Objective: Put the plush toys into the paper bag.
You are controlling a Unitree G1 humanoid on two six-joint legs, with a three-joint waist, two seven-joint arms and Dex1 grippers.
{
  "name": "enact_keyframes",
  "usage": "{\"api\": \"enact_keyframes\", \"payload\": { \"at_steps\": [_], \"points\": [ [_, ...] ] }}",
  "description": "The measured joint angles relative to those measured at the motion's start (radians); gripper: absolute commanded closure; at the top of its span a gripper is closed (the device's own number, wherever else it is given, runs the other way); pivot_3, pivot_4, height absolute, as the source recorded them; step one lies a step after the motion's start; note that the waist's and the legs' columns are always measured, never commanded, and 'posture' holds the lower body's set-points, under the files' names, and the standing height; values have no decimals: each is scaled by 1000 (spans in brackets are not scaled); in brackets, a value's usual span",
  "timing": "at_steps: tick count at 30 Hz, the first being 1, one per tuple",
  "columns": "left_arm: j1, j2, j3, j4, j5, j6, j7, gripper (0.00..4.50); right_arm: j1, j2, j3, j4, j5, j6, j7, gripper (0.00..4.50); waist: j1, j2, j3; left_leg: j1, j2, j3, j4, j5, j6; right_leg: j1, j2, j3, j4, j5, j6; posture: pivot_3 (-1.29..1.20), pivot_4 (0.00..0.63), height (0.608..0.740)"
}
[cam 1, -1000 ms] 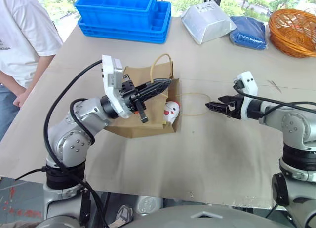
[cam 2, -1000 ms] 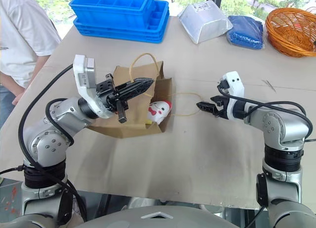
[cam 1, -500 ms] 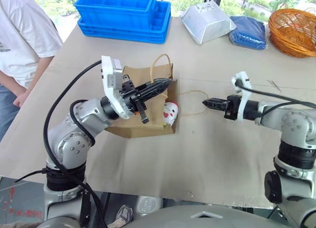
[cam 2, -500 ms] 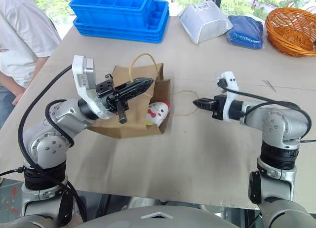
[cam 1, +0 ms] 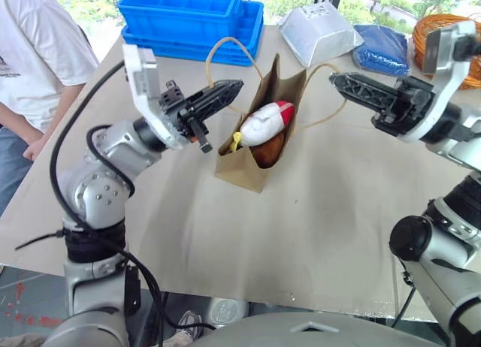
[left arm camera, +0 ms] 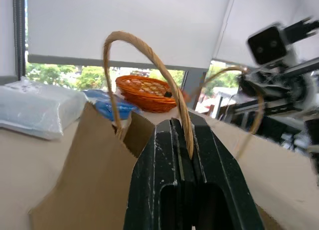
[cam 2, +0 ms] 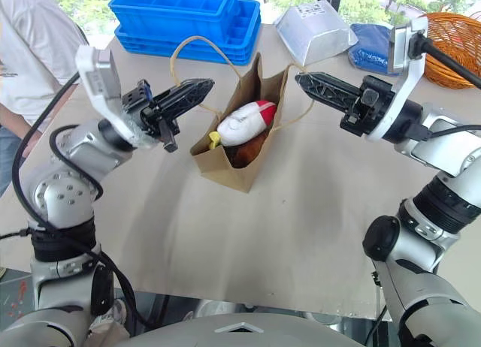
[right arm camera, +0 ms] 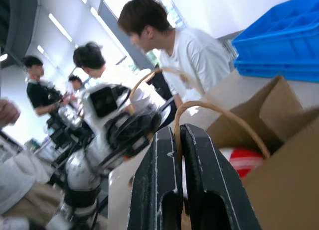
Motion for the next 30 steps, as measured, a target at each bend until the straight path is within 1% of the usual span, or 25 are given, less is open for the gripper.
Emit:
{"api": "enact_keyframes", "payload": {
  "at_steps": [2, 4, 7, 11, 14, 21, 22, 24, 26, 27, 28, 30],
  "points": [
    [-96, -17, -52, 122, 86, -71, -60, 4500, 26, -62, 63, -5, 168, -120, -106, 4458, 6, 0, 0, 0, -1, 1, 0, 0, 0, 0, 1, 2, 0, 0, 0, 0, 150, 740],
    [-192, -44, -83, 260, 145, -125, -104, 4500, 20, -121, 130, -27, 309, -255, -201, 4458, 7, 0, 0, 0, -1, 1, 0, 0, 0, 0, 2, 2, -1, 0, 0, 0, 150, 740],
    [-288, -62, -103, 396, 198, -161, -154, 4500, -3, -187, 186, -56, 409, -408, -269, 4458, -1, 0, 1, 0, 0, 1, 0, 0, 1, 0, 2, 3, -2, 0, 1, 0, 150, 740],
    [-329, -78, -132, 548, 298, -241, -208, 4500, 32, -208, 254, -91, 421, -514, -291, 4458, -7, 0, 1, -2, 1, 2, -1, 0, 1, -2, 2, 3, -2, 0, 1, 0, 150, 740],
    [-407, -105, -135, 656, 326, -258, -237, 4500, 20, -212, 298, -123, 423, -573, -300, 4458, -5, -1, 1, -14, 1, 1, 3, 0, 1, -12, 1, 2, 0, 0, 1, 0, 150, 740],
    [-608, -110, -132, 858, 381, -355, -366, 4500, 12, -239, 344, -144, 427, -631, -291, 4458, 8, -1, 1, -15, 1, 1, 3, 0, 1, -13, 1, 1, 0, 0, 1, 0, 150, 740],
    [-618, -109, -132, 867, 383, -358, -376, 4500, 12, -242, 348, -145, 427, -631, -290, 4458, 8, -1, 1, -15, 1, 1, 3, 0, 1, -13, 1, 1, 0, 0, 1, 0, 150, 740],
    [-678, -92, -132, 929, 392, -371, -465, 4500, 13, -286, 365, -152, 428, -629, -282, 4458, 8, -1, 1, -16, 1, 1, 3, 0, 2, -13, 1, 1, -1, 0, 1, 0, 150, 740],
    [-692, -87, -132, 943, 397, -378, -488, 4500, 22, -309, 367, -157, 430, -629, -281, 4458, 8, -1, 1, -16, 1, 1, 3, 0, 2, -13, 1, 1, -1, 0, 1, 0, 150, 740],
    [-696, -86, -132, 957, 413, -395, -509, 4500, 55, -368, 387, -167, 430, -622, -286, 4458, 10, -1, 1, -15, 1, 1, 3, 0, 2, -13, 1, 1, -1, 0, 1, 0, 150, 740],
    [-690, -85, -132, 965, 422, -403, -517, 4500, 73, -390, 399, -169, 428, -617, -292, 4458, 9, -2, 1, -15, 1, 1, 3, 0, 2, -13, 1, 1, -1, 0, 1, 0, 150, 740],
    [-639, -98, -139, 975, 451, -427, -528, 4500, 123, -418, 451, -171, 398, -611, -309, 4458, 9, -2, 1, -15, 1, 1, 3, 0, 2, -13, 0, 1, 0, 0, 1, 0, 150, 740]
  ]
}}
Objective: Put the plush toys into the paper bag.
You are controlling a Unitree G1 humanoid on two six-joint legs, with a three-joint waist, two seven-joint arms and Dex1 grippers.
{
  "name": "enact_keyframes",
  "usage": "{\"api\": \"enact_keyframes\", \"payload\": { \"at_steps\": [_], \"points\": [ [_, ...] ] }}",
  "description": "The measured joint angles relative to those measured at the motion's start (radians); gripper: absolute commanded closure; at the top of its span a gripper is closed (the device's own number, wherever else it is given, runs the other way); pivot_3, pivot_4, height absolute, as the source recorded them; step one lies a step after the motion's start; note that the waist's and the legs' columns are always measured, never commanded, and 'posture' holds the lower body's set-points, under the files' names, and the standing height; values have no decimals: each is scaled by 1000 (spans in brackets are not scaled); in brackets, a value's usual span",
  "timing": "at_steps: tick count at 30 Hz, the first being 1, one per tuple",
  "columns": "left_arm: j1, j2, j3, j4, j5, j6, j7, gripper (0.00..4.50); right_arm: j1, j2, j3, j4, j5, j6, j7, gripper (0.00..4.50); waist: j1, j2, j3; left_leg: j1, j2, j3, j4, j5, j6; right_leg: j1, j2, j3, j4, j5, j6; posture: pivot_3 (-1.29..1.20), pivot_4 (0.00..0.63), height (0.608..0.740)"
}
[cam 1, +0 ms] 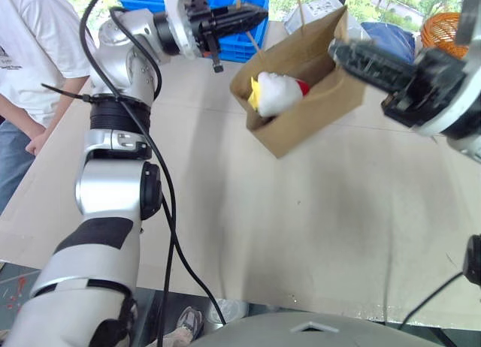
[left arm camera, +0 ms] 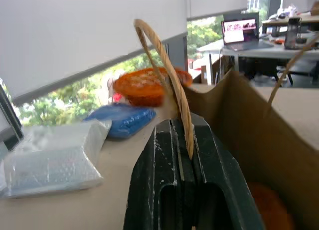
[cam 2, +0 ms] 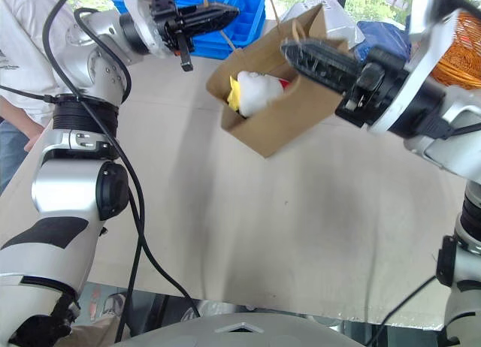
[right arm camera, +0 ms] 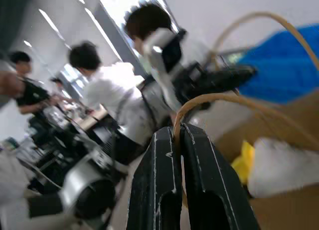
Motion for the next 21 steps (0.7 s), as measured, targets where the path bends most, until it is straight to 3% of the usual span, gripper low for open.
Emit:
{"api": "enact_keyframes", "payload": {
  "at_steps": [5, 8, 9, 14, 15, 16, 18, 21],
  "points": [
    [74, -61, -21, 7, 44, -4, 22, 4500, -3, 32, 64, 15, -54, -35, -34, 4458, -1, -1, 0, -1, 0, 0, 1, 0, 0, -1, 0, 0, 1, 0, 0, 0, 150, 740],
    [73, -77, -22, 7, 64, -4, 54, 3473, -25, 63, 94, 50, -86, -61, -68, 4500, -2, -1, 0, -1, 0, 0, 1, 0, 0, -1, 0, 0, 1, 0, 0, 0, 150, 740],
    [73, -77, -21, 7, 72, -2, 62, 3376, -30, 73, 98, 59, -93, -68, -81, 4500, -2, -1, 0, -1, 0, 0, 1, 0, 0, -1, 0, 0, 1, 0, 0, 0, 150, 740],
    [85, -59, -9, -30, 65, 81, 79, 1091, -66, 113, 116, 78, -174, -85, -89, 4500, -2, -1, 0, -1, 0, 0, 1, 0, 0, -1, 0, 0, 1, 0, 0, 0, 150, 740],
    [101, -42, 5, -59, 48, 124, 82, 487, -71, 119, 117, 90, -199, -87, -75, 4080, -4, -1, 0, -1, 0, 0, 1, 0, 0, -1, 0, 0, 1, 0, 0, 0, 150, 740],
    [118, -26, 20, -83, 34, 154, 84, 66, -71, 119, 117, 98, -217, -88, -61, 3950, -7, -1, 0, -1, 0, 0, 1, 0, 0, -1, 0, 1, 1, 0, 0, 0, 150, 740],
    [182, 31, 61, -173, -10, 244, 84, 0, -54, 111, 110, 104, -257, -86, -10, 3308, -13, -1, 0, 0, 1, 0, 1, 0, 0, -1, 0, 0, 1, 0, 0, 0, 150, 740],
    [279, 86, 112, -295, -70, 365, 100, 0, -14, 92, 93, 105, -304, -79, 39, 1838, -14, -1, 0, -1, 1, 0, 1, 0, 0, -1, 0, 0, 2, 0, 0, 0, 150, 740]
  ]
}}
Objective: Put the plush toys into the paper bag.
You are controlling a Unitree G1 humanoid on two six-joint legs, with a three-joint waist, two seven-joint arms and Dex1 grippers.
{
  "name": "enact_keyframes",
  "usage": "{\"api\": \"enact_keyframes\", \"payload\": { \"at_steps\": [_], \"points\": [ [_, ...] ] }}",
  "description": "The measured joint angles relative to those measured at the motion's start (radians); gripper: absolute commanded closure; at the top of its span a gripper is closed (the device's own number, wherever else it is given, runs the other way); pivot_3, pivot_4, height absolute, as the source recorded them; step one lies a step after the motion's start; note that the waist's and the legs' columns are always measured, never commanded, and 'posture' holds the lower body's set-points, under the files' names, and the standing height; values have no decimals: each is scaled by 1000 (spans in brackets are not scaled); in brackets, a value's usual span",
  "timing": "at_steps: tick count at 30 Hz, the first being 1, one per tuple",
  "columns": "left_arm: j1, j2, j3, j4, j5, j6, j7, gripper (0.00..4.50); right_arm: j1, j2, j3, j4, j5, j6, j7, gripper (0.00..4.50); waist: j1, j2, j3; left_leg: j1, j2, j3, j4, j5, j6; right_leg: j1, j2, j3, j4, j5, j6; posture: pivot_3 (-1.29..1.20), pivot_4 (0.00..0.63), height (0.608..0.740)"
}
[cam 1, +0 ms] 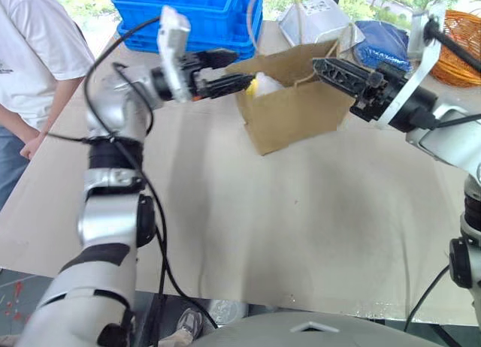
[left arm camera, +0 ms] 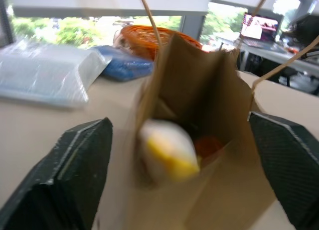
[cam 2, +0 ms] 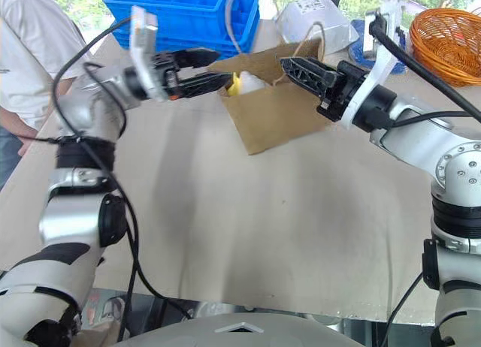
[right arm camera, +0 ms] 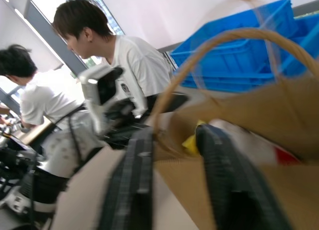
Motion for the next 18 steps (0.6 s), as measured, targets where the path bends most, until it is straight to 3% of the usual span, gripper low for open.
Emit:
{"api": "enact_keyframes", "payload": {
  "at_steps": [3, 4, 11, 16, 18],
  "points": [
    [74, 15, 29, -106, -54, 92, 27, 0, 39, -35, -8, -6, -49, 9, 67, 385, 12, 0, 0, 0, 0, 0, 0, 0, 0, 1, 0, 0, -1, 0, 0, 0, 150, 740],
    [96, 22, 34, -135, -64, 115, 36, 0, 54, -44, -17, -8, -62, 14, 90, 123, 15, 0, 0, 0, 0, 0, 0, 0, 0, 1, 0, 0, -1, 0, 0, 0, 150, 740],
    [150, 21, 44, -222, -108, 185, 93, 0, 145, -119, -75, -45, -157, 22, 273, 123, 16, 0, 0, 0, -1, 0, 0, 0, 0, 1, 0, 0, 0, 0, 0, 0, 150, 740],
    [109, -10, -17, -86, -45, 85, 83, 0, 261, -214, -67, -110, -330, 23, 489, 123, 16, -1, -1, 1, -1, 0, 1, 0, 0, 1, 0, 0, 0, 0, 0, 0, 150, 740],
    [81, -19, -49, -22, -30, 44, 41, 0, 277, -213, -38, -125, -398, 21, 541, 1042, 12, -1, -1, 1, -1, 1, 1, 0, 0, 1, 1, 1, 0, 0, 0, 0, 150, 740]
  ]
}}
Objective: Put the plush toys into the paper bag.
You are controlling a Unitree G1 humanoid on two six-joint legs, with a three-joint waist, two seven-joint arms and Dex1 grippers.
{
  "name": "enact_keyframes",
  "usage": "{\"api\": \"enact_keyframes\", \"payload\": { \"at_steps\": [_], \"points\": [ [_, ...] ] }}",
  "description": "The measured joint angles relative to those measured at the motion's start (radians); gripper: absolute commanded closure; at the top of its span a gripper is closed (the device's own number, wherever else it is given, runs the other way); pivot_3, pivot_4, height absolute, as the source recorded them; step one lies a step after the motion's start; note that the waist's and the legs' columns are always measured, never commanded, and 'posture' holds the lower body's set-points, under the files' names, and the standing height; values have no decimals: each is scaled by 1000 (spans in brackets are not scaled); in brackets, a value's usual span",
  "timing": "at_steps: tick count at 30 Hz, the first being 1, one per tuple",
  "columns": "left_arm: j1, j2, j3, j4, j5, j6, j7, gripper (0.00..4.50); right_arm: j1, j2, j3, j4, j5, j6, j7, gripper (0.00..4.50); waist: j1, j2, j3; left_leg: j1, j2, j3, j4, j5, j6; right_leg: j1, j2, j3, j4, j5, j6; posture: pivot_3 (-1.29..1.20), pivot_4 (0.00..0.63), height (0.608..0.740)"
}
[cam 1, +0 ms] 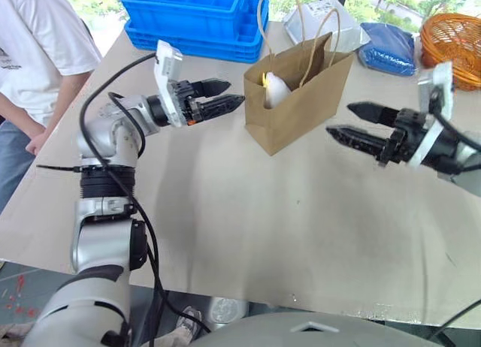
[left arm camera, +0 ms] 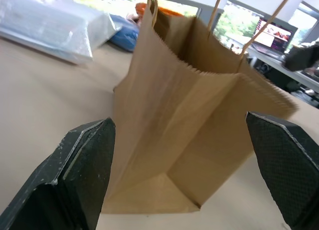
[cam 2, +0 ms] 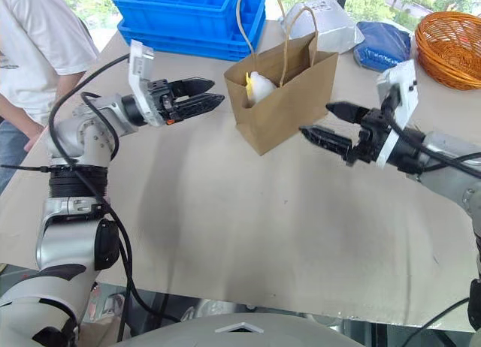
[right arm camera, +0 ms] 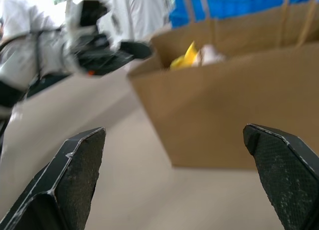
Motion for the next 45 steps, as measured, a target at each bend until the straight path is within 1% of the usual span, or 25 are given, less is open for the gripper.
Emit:
{"api": "enact_keyframes", "payload": {
  "at_steps": [1, 3, 4, 5, 7, 9, 13, 16, 18, 21, 26, 29, 31, 34, 37, 45],
  "points": [
    [-5, -2, -5, 7, 1, -7, -11, 0, 3, 0, 8, -1, -12, 0, 8, 1315, 0, 0, 0, 0, 0, 0, 0, 0, 0, 0, 0, 0, 0, 0, 0, 0, 150, 740],
    [-17, -6, -14, 24, 0, -18, -54, 0, 2, 13, 57, -3, -103, -13, 36, 2276, -1, 0, 0, 0, 0, 0, 0, 0, 0, 0, 0, 0, 0, 0, 0, 0, 150, 740],
    [-24, -7, -26, 24, 0, -18, -73, 0, -3, 23, 102, -2, -167, -26, 49, 2961, 0, 0, 0, 0, 0, 0, 0, 0, 0, 0, 0, 0, 0, 0, 0, 0, 150, 740],
    [-29, -8, -33, 23, -2, -17, -85, 0, -8, 34, 137, -1, -208, -33, 58, 3382, 1, 0, 0, 0, 0, 0, 0, 0, 0, 0, 0, 0, 0, 0, 0, 0, 150, 740],
    [-32, -7, -44, 12, -3, -10, -113, 0, -31, 83, 208, 12, -301, -50, 74, 4393, 0, 0, 0, 0, 0, 0, 1, 0, 0, 0, 0, 1, 1, 0, 0, 0, 150, 740],
    [-29, -2, -45, 6, -3, -10, -123, 0, -62, 117, 248, 34, -363, -68, 83, 4459, 0, 0, 0, 0, 0, 0, 1, 0, 0, 0, 0, 1, 1, 0, 0, 0, 150, 740],
    [-17, -8, -71, -29, 20, -41, -123, 0, -167, 235, 346, 147, -536, -129, 93, 4459, 0, -1, 0, 0, 0, 0, 2, 0, 0, 0, 0, 1, 1, 0, 0, 0, 150, 740],
    [0, -24, -89, -40, 42, -71, -119, 0, -211, 306, 393, 207, -613, -157, 104, 4459, 2, -1, 0, 0, 0, -1, 2, 0, 0, 0, 0, 1, 1, 0, 0, 0, 150, 740],
    [1, -38, -97, -40, 57, -85, -106, 0, -234, 353, 409, 245, -666, -174, 114, 4459, 4, -1, 0, -1, 0, -1, 3, 0, 0, 0, 0, 0, 1, 0, 0, 0, 150, 740],
    [5, -37, -102, -46, 68, -103, -102, 0, -240, 375, 410, 257, -697, -183, 127, 4459, 2, -1, 0, -1, -1, -1, 4, 0, 0, 0, 0, 0, 1, 0, 0, 0, 150, 740],
    [49, -60, -129, -117, 94, -130, -80, 0, -266, 468, 409, 317, -763, -213, 128, 4459, 0, -1, -1, -1, 0, -1, 4, 0, 0, 0, 0, 0, 3, 0, 0, 0, 150, 740],
    [57, -64, -128, -128, 98, -142, -59, 0, -266, 491, 409, 335, -797, -228, 132, 4459, 0, -1, -1, -1, 0, -1, 5, 0, 0, 0, 0, 0, 3, 0, 0, 0, 150, 740],
    [56, -86, -119, -128, 108, -149, -12, 0, -266, 506, 409, 349, -819, -234, 139, 4459, 2, -1, -1, -1, -1, -1, 5, 0, 0, 0, 0, 0, 3, 0, 0, 0, 150, 740],
    [56, -116, -109, -124, 134, -154, 90, 0, -264, 511, 409, 350, -834, -236, 150, 4459, 3, -1, -1, -1, -1, -1, 6, 0, 0, 0, 0, 0, 3, 0, 0, 0, 150, 740],
    [56, -123, -99, -124, 147, -165, 160, 0, -250, 511, 406, 350, -846, -236, 161, 4459, 1, -1, -1, -1, -1, -1, 6, 0, 0, 0, 0, 0, 3, 0, 0, 0, 150, 740],
    [56, -182, -93, -124, 182, -187, 273, 0, -243, 515, 398, 351, -864, -236, 181, 4459, 1, -1, -1, -1, -1, -1, 6, 0, 0, 0, 0, 0, 4, 0, 0, 0, 150, 740]
  ]
}}
